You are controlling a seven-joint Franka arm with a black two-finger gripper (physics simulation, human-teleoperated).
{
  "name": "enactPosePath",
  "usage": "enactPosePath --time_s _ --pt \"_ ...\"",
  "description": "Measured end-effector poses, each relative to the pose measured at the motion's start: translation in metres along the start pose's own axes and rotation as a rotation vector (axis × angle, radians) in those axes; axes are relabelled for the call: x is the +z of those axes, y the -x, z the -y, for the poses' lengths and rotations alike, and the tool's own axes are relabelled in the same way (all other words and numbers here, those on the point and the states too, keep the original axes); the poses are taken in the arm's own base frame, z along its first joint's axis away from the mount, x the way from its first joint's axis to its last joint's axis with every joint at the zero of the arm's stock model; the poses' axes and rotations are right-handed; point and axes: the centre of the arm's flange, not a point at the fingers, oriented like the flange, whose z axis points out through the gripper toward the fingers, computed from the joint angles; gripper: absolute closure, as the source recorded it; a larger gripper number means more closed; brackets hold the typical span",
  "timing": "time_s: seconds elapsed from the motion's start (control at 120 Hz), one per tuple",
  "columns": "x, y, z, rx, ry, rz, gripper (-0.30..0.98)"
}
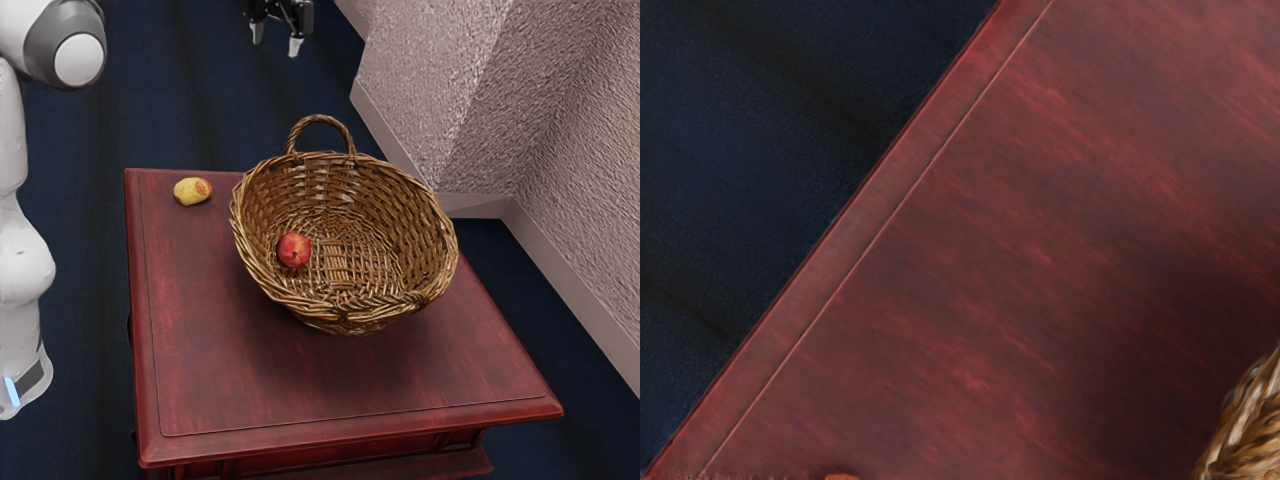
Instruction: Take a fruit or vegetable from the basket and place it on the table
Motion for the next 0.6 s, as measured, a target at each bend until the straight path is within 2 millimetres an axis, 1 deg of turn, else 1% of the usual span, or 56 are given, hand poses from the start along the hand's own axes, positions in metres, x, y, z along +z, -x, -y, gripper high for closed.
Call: enactPosePath --time_s 0.1,0.175,0.192,0.208,0.233,0.242,0.258,0.283,0.3,0.317,0.358,0.433,0.467,0.492,0.517,0.533,0.567,0.6 --pt "-0.005 -0.001 0.039 -0.077 -0.002 -0.008 0.02" --pt "-0.007 -0.001 0.062 -0.122 -0.003 -0.013 0.02" --pt "-0.011 0.0 0.066 -0.129 -0.004 -0.02 0.02" --pt "-0.033 0.006 0.067 -0.132 -0.012 -0.063 0.02" --pt "-0.087 0.024 0.067 -0.134 -0.038 -0.178 0.02" --pt "-0.102 0.031 0.067 -0.137 -0.048 -0.21 0.02" --pt "-0.126 0.043 0.068 -0.144 -0.067 -0.26 0.02" --pt "-0.146 0.055 0.07 -0.153 -0.095 -0.303 0.02" --pt "-0.152 0.058 0.068 -0.153 -0.109 -0.316 0.02" --pt "-0.153 0.058 0.064 -0.147 -0.121 -0.318 0.02" --pt "-0.148 0.052 0.046 -0.113 -0.139 -0.306 0.02" --pt "-0.126 0.038 0.008 -0.039 -0.157 -0.257 0.02" --pt "-0.115 0.033 -0.011 0.0 -0.162 -0.236 0.02" --pt "-0.104 0.027 -0.03 0.036 -0.164 -0.216 0.02" --pt "-0.09 0.022 -0.056 0.086 -0.165 -0.192 0.02" --pt "-0.079 0.02 -0.078 0.128 -0.165 -0.174 0.02" --pt "-0.047 0.015 -0.133 0.228 -0.166 -0.123 0.02" --pt "-0.013 0.021 -0.186 0.327 -0.168 -0.067 0.02"
